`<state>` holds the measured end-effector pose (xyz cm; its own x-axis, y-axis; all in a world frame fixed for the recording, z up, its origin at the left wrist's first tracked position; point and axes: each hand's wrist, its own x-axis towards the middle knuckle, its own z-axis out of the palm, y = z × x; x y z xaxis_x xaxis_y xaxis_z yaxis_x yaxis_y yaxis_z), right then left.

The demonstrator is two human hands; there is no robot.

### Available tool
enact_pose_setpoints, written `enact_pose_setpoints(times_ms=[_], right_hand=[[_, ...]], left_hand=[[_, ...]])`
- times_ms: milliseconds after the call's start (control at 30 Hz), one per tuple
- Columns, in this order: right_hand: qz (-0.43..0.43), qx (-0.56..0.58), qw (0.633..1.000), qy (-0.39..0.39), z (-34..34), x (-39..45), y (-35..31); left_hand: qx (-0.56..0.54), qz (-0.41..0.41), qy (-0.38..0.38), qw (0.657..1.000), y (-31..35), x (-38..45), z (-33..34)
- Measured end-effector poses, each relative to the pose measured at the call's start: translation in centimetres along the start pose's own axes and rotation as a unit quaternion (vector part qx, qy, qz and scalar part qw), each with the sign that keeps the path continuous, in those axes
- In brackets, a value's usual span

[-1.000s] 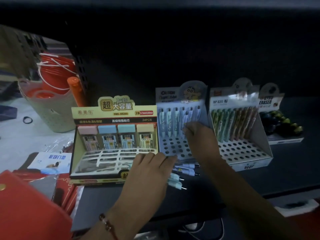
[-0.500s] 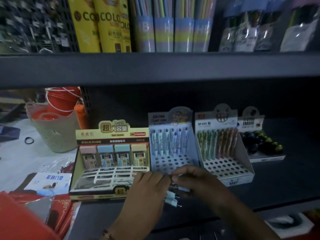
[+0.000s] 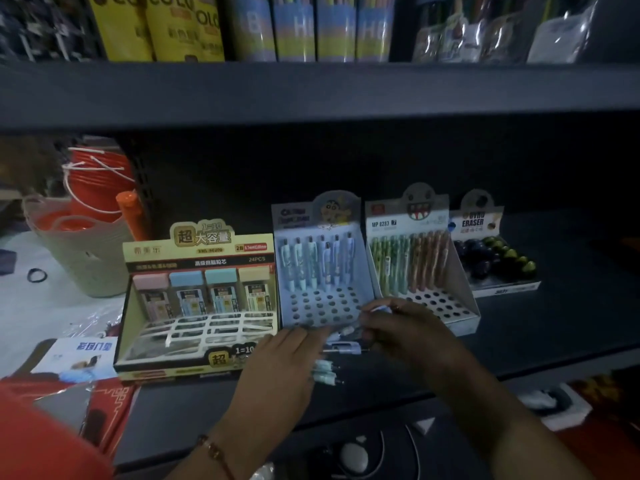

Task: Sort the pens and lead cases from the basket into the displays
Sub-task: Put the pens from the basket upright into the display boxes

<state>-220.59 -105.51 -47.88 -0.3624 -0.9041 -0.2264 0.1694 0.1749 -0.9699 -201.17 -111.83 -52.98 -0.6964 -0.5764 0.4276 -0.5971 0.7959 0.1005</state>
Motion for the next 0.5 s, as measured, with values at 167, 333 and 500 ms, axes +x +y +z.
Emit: enact_pose_setpoints(times_ms=[167, 333, 500], right_hand=[[-0.003, 0.118, 0.993, 0.011, 0.6, 1.4, -0.2], [-0.111, 0.121, 0.985, 0.058, 1.3, 1.9, -0.9], [-0.252, 0.032, 0.958, 0.135, 1.7, 2.7, -1.2]], left_hand=[[-0.002, -0.022, 0.003, 1.0, -0.4, 0.0, -0.5], [0.001, -0.041, 0.015, 0.999, -1.2, -0.3, -0.4], [0.01, -0.048, 0.01, 0.999, -1.3, -0.3, -0.4]])
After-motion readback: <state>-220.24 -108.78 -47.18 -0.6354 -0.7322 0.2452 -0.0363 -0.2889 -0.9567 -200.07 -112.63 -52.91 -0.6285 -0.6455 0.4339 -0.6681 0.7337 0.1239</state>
